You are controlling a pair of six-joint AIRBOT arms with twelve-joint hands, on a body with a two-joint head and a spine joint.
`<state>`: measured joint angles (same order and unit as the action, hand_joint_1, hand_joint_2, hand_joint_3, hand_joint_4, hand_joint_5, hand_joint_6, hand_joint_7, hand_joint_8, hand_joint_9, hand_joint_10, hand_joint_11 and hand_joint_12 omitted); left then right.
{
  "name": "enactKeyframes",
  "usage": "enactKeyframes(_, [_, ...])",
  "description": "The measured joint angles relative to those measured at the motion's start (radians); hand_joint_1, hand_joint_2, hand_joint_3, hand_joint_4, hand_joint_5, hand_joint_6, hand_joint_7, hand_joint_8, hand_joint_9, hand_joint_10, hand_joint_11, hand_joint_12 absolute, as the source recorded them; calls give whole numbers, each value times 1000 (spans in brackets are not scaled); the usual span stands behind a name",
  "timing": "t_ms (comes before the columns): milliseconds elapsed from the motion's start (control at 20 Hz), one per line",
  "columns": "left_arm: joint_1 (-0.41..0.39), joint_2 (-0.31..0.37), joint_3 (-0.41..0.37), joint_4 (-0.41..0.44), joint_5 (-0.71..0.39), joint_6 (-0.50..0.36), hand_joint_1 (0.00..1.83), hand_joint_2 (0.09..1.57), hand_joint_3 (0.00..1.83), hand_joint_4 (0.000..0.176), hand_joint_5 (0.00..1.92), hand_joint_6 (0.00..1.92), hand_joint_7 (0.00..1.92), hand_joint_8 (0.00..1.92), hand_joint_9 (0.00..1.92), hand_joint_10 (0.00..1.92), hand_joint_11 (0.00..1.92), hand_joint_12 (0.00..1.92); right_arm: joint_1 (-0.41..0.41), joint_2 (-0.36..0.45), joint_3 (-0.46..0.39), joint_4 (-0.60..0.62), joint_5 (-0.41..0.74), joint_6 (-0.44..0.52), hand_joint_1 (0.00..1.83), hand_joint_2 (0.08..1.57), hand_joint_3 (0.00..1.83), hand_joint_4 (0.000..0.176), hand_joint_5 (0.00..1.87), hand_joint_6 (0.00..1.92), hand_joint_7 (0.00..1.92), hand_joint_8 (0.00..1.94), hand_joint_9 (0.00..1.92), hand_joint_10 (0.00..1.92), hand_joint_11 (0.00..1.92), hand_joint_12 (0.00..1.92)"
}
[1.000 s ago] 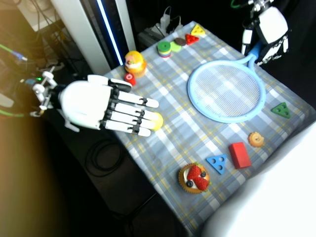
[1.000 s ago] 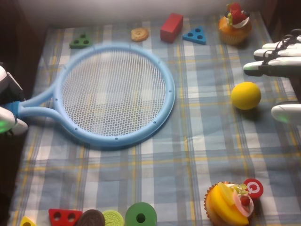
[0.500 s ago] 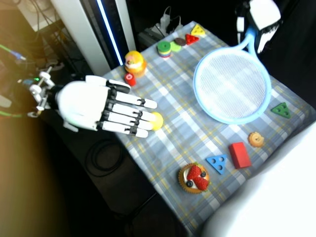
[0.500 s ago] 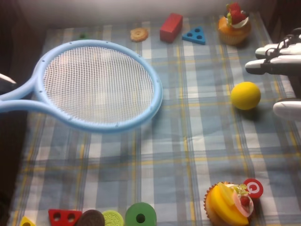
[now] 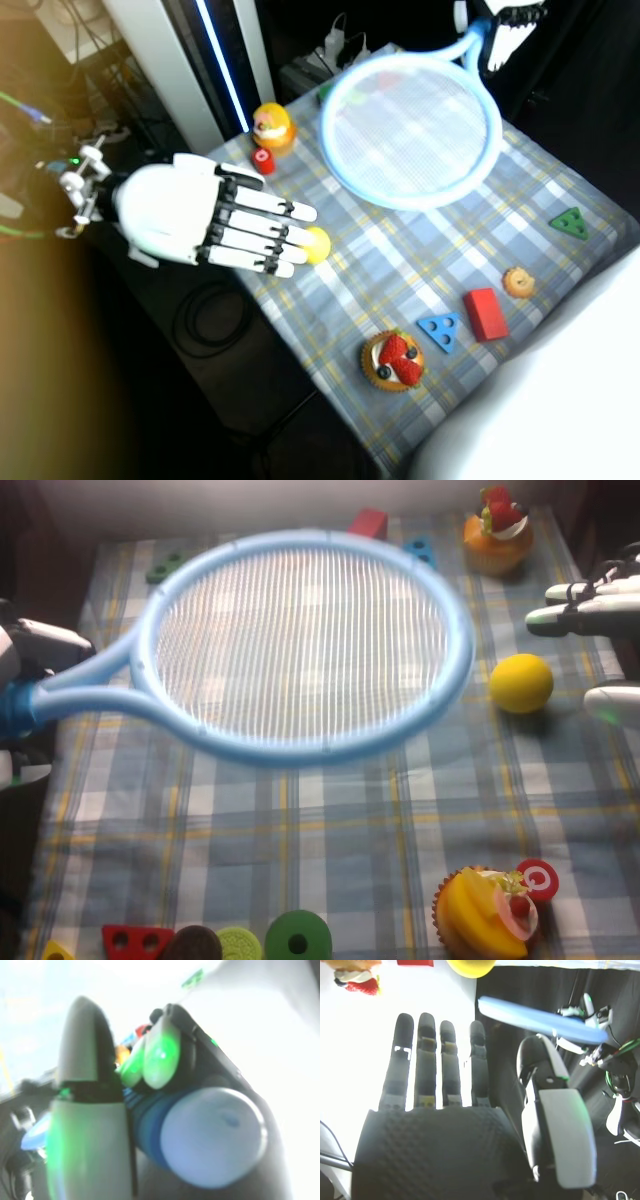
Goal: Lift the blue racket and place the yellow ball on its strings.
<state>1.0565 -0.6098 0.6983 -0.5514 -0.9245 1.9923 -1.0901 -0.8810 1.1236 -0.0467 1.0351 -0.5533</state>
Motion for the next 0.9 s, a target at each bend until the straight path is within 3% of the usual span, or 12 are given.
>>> enactKeyframes(100, [8, 0, -11, 0, -25, -4, 1804, 1205, 0, 176, 749, 1921, 1213, 1921, 1545, 1921, 1617, 1921, 10, 0, 2, -3, -1, -4, 546, 1277, 0, 56, 418, 0, 395, 2, 440, 10, 104, 907])
enactKeyframes(150, [10, 0, -14, 9, -27, -5, 1724, 1234, 6, 176, 837, 1921, 1339, 1921, 1601, 1921, 1616, 1921, 19, 0, 6, -5, -10, -13, 642, 1160, 0, 70, 401, 0, 381, 0, 442, 4, 103, 924])
enactKeyframes(250, [10, 0, -14, 14, -36, -3, 1709, 1238, 7, 176, 858, 1921, 1362, 1921, 1612, 1921, 1623, 1921, 36, -2, 16, -17, -38, -22, 656, 1143, 0, 74, 399, 0, 379, 0, 442, 3, 101, 929])
enactKeyframes(350, [10, 0, -14, 13, -43, -5, 1748, 1223, 0, 176, 900, 1921, 1347, 1921, 1596, 1921, 1609, 1921, 92, -33, 51, -44, -99, -26, 775, 1041, 0, 97, 374, 0, 372, 0, 460, 2, 146, 974])
enactKeyframes(650, [11, 8, -14, 21, -51, 3, 1749, 1222, 0, 176, 903, 1921, 1347, 1921, 1595, 1921, 1603, 1921, 189, -116, 125, -154, -294, -26, 776, 1037, 0, 98, 373, 0, 371, 0, 460, 1, 145, 980])
enactKeyframes(750, [11, 8, -14, 23, -50, 14, 1809, 1180, 0, 176, 882, 1921, 1337, 1921, 1616, 1921, 1643, 1921, 229, -139, 152, -195, -362, -26, 966, 944, 0, 87, 385, 2, 375, 3, 406, 1, 45, 943])
enactKeyframes(900, [3, 8, -14, 29, -49, 47, 1775, 1189, 0, 176, 832, 1921, 1292, 1921, 1580, 1921, 1593, 1921, 245, -162, 163, -215, -406, -29, 1002, 932, 0, 77, 444, 1, 504, 9, 513, 18, 91, 899])
